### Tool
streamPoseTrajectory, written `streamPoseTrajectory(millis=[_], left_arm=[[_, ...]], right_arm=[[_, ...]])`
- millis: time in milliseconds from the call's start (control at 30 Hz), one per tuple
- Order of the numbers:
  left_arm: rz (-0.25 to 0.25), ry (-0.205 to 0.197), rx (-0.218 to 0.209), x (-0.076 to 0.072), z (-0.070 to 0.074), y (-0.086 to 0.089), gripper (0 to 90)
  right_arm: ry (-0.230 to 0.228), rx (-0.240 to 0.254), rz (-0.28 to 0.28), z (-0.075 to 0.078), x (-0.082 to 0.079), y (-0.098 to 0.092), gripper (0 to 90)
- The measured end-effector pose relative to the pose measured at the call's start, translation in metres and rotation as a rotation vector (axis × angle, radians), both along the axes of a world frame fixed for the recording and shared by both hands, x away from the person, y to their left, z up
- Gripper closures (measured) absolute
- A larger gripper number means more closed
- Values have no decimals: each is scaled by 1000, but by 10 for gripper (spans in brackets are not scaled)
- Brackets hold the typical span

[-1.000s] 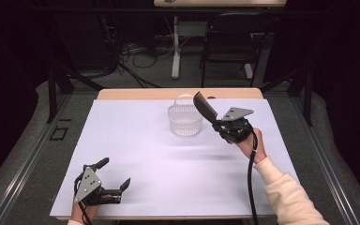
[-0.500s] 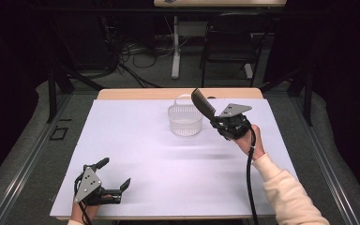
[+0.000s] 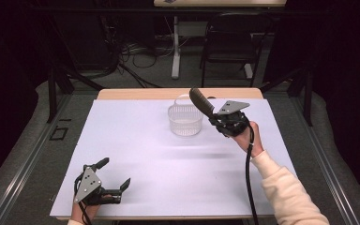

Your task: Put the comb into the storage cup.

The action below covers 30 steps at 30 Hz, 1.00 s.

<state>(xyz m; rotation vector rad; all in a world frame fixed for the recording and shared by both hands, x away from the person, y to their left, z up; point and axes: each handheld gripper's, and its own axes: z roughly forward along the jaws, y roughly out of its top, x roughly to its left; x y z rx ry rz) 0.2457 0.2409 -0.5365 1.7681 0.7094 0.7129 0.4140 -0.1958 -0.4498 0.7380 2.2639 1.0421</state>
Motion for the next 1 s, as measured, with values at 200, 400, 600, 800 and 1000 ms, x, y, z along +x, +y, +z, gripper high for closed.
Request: streamPoseTrajectory(millis=[200, 400, 600, 800, 1000], left_arm=[[1, -1, 1, 0, 0, 0, 3], [1, 4, 0, 0, 0, 0, 3], [2, 0, 1, 0, 0, 0, 3], [1, 0, 0, 0, 0, 0, 3], [0, -1, 3, 0, 0, 0, 4]], right_arm=[[-1, -1, -3, 1, 1, 1, 725], [-6, -9, -1, 4, 2, 2, 725], [-14, -13, 2, 7, 3, 2, 725], [-19, -14, -2, 7, 6, 3, 725], [-22, -20, 3, 9, 8, 5, 725]])
